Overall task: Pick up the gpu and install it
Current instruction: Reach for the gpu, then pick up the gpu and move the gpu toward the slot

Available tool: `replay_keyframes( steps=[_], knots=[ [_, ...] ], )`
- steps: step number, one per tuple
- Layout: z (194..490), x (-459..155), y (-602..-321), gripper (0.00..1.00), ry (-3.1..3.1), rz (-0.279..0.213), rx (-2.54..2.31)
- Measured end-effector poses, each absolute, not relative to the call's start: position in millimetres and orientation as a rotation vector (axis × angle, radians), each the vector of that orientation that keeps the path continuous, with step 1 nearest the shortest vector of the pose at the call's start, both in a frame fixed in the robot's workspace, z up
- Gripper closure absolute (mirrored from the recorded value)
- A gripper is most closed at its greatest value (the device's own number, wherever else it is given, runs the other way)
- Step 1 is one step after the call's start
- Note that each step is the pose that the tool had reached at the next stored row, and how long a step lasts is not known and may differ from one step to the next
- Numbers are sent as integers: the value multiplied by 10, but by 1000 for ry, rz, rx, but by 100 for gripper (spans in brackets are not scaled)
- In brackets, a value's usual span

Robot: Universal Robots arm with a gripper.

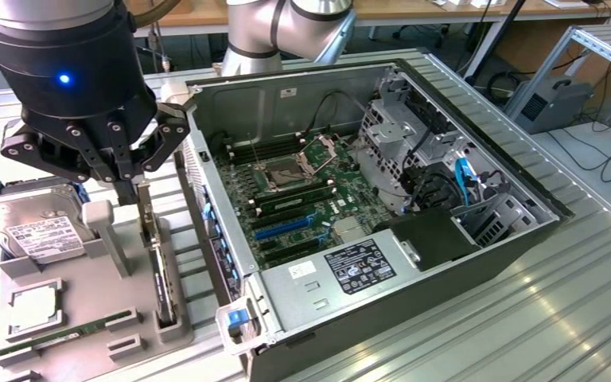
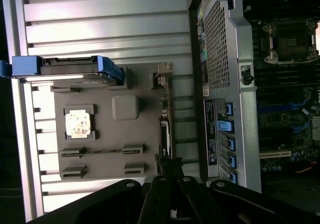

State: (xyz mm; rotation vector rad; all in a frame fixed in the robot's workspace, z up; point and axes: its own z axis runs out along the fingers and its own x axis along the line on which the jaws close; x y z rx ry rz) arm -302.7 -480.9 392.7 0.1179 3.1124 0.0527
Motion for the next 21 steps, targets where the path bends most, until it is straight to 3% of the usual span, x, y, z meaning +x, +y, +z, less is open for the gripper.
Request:
replay_keyframes(
  steps=[21],
  knots=[
    [3928,-3006,-4815,89,3111,51,147]
  ],
)
